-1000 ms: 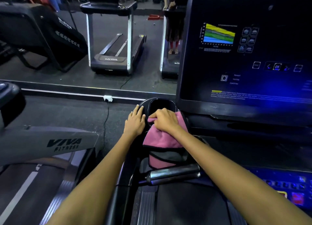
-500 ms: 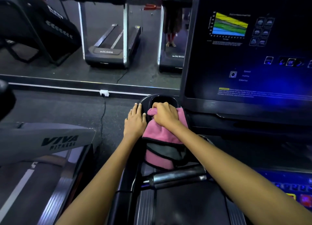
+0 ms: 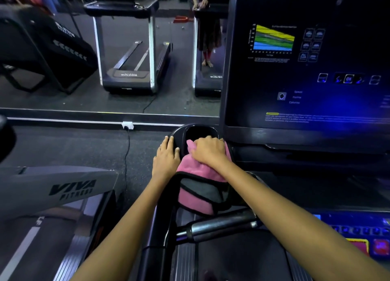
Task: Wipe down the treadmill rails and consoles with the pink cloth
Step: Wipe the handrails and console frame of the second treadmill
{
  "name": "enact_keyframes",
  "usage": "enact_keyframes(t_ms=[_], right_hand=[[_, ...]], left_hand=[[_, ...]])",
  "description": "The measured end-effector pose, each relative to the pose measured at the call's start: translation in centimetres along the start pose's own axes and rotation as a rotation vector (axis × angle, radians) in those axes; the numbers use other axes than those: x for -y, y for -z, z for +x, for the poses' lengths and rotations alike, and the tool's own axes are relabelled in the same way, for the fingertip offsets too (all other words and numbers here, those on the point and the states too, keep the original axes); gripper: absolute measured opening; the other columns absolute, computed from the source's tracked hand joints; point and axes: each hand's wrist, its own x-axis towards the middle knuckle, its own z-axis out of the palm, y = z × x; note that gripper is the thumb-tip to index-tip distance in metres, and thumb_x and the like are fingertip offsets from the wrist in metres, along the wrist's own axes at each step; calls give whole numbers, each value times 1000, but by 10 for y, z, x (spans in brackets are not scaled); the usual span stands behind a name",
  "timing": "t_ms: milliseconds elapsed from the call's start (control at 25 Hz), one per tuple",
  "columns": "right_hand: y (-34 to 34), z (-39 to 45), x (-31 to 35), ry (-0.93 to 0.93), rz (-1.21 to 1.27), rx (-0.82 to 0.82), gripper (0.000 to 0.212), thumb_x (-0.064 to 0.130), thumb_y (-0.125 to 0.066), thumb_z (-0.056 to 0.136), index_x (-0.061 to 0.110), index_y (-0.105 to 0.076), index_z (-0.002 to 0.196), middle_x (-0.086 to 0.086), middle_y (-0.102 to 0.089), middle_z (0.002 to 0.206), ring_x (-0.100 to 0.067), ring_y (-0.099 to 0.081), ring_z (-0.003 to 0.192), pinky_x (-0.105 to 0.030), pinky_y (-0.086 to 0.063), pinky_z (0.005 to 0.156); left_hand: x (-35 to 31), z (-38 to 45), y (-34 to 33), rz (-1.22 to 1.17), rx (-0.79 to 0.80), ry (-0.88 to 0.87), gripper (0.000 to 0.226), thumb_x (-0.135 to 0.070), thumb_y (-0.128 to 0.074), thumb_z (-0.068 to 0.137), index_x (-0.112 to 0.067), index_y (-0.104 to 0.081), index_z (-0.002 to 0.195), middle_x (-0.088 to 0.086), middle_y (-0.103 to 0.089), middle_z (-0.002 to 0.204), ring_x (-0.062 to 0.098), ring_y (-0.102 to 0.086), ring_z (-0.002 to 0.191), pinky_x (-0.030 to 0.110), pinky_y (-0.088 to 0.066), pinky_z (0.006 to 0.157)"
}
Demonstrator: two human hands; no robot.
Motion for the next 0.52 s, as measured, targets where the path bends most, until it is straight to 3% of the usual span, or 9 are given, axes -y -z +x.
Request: enact_keyframes(t_ms=[80, 320, 520], right_hand=[[5, 14, 0, -65, 153, 33, 35, 35, -47, 95, 13, -61, 118, -16, -57, 124, -34, -54, 115, -36, -43, 91], [4, 61, 15, -139, -22, -3, 29, 6, -47, 93, 12, -59, 119, -8, -58, 126, -26, -54, 119, -32, -45, 88], [7, 76, 14, -89, 73, 131, 33, 17, -50, 92, 6, -55, 123, -14, -54, 131, -31, -51, 121, -36, -43, 93]], left_hand=[[1, 0, 0, 2, 11, -21, 52, -30, -32, 100, -16, -20, 148, 0, -13, 157, 23, -21, 140, 49, -30, 107], [5, -3, 0, -30, 1, -38, 51, -31, -30, 100, -15, -21, 148, 3, -14, 157, 25, -23, 140, 49, -30, 107], [7, 5, -1, -83, -19, -63, 48, -26, -31, 101, -11, -25, 146, 8, -18, 155, 28, -27, 138, 47, -31, 108]])
